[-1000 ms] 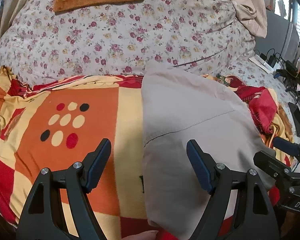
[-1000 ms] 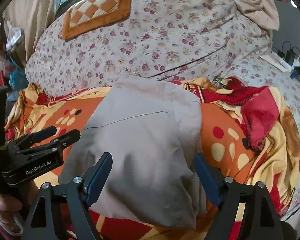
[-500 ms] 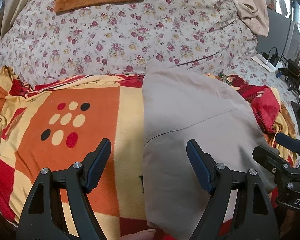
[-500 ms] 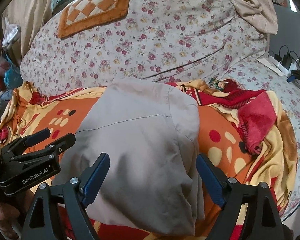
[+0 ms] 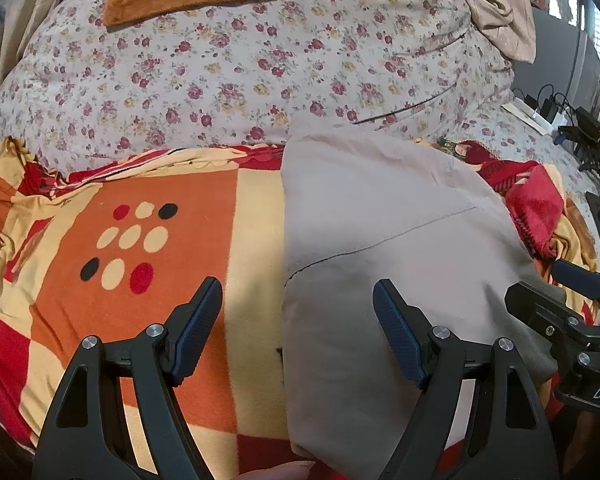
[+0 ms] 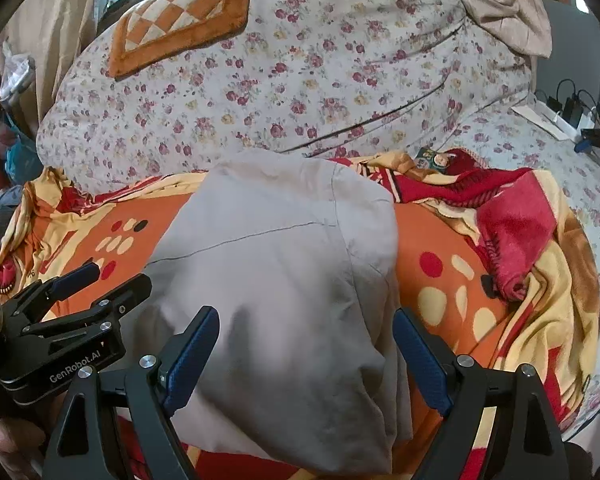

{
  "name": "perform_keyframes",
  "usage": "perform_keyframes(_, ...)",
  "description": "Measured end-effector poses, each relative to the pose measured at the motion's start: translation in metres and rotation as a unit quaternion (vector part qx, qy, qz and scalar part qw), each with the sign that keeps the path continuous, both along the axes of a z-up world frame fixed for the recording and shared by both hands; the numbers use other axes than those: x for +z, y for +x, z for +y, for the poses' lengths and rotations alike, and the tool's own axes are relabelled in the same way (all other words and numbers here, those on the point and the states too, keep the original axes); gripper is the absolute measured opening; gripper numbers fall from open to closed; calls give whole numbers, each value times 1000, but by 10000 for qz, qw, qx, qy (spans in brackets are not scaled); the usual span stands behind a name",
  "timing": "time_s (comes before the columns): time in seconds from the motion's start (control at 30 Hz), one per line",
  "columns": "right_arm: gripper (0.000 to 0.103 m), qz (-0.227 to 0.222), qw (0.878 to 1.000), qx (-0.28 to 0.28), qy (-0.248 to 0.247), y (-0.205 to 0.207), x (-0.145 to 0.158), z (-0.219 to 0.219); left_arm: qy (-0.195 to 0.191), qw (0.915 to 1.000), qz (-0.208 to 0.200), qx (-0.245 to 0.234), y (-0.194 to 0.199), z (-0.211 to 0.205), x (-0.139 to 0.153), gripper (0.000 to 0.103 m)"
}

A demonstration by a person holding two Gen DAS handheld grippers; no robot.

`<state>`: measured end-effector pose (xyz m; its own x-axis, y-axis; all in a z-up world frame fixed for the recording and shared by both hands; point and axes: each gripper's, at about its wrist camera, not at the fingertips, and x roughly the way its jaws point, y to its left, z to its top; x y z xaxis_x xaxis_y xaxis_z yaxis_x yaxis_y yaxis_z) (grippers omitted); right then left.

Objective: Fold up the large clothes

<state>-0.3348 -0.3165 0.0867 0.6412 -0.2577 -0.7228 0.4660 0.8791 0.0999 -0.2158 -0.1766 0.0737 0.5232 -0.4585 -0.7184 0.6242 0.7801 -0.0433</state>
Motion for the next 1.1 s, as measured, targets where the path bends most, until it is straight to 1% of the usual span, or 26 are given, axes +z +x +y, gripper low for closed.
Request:
perform_keyframes(0.6,87,26,10000,-50,64,1,-3,-4,33,10000,8,-10,-2,-2,-3,78)
perform_keyframes(1.1,87,68,9999,29,82,3,-7,-6,62,10000,22,-23,-1,-3,-5,78)
